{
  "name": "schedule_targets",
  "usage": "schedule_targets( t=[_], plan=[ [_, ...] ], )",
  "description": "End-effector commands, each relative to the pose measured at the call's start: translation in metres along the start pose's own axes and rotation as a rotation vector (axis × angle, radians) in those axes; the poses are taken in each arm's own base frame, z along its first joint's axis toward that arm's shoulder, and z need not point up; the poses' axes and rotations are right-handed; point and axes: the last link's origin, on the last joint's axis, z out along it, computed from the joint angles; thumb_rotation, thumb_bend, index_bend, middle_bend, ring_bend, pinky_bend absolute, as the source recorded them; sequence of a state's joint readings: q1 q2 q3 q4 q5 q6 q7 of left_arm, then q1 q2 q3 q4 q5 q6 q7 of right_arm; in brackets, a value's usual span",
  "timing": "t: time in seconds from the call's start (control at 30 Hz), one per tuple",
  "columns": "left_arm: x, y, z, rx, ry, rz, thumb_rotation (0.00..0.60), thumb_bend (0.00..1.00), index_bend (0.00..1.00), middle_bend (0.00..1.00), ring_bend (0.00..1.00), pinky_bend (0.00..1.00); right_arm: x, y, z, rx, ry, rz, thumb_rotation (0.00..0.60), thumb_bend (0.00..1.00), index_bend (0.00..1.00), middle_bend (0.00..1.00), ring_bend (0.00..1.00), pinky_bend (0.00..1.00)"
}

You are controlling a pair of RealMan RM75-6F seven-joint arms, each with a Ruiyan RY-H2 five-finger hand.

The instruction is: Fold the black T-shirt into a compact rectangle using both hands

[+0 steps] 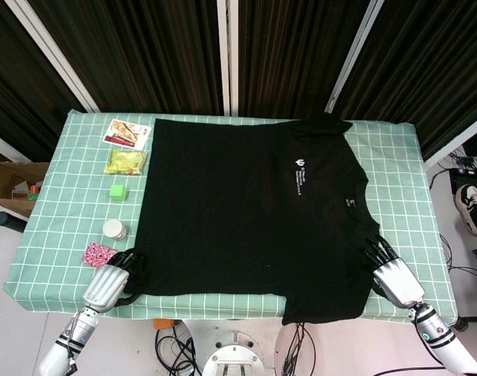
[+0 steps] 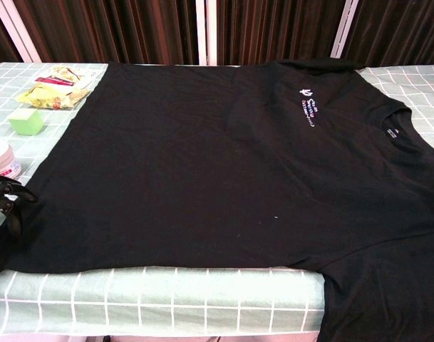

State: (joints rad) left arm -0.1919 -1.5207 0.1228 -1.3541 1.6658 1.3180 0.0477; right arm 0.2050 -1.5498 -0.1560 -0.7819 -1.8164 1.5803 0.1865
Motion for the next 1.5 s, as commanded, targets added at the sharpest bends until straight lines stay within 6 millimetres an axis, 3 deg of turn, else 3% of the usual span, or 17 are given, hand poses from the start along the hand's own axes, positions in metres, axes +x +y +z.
schedule_targets(
  t=[0.03,0.37,0.7,0.9,1.13,1.5],
  plan=[
    [0.0,0.002,0.003,-0.011,0.017,-0.025,0.6,0.24,0.51,0.21,0.12,0.2,0.0,0.0,0.0,-0.004,0.001,0.002,0.6,0.52,0.64,0.27,0.08,0.09],
    [-0.001,-0.002,0.008,-0.026,0.053,0.009,0.6,0.4,0.61,0.26,0.14,0.21,0.003,0.004,0.001,-0.025,0.016,0.028,0.6,0.52,0.63,0.27,0.08,0.09],
    [0.013,-0.002,0.0,-0.033,0.152,-0.114,0.6,0.46,0.67,0.28,0.15,0.21,0.019,0.004,-0.008,-0.039,0.068,0.096,0.6,0.52,0.63,0.27,0.08,0.09],
    [0.037,-0.001,-0.027,-0.045,0.186,-0.222,0.6,0.47,0.67,0.28,0.15,0.21,0.049,0.004,-0.034,-0.05,0.123,0.118,0.6,0.54,0.64,0.28,0.08,0.09],
    [0.064,0.006,-0.071,-0.059,0.189,-0.285,0.6,0.47,0.67,0.28,0.15,0.21,0.088,0.0,-0.081,-0.085,0.174,0.141,0.6,0.58,0.67,0.28,0.08,0.1],
    [0.096,0.026,-0.119,-0.12,0.142,-0.312,0.6,0.47,0.67,0.28,0.15,0.21,0.111,-0.013,-0.138,-0.12,0.184,0.153,0.6,0.62,0.69,0.29,0.08,0.11]
  ],
)
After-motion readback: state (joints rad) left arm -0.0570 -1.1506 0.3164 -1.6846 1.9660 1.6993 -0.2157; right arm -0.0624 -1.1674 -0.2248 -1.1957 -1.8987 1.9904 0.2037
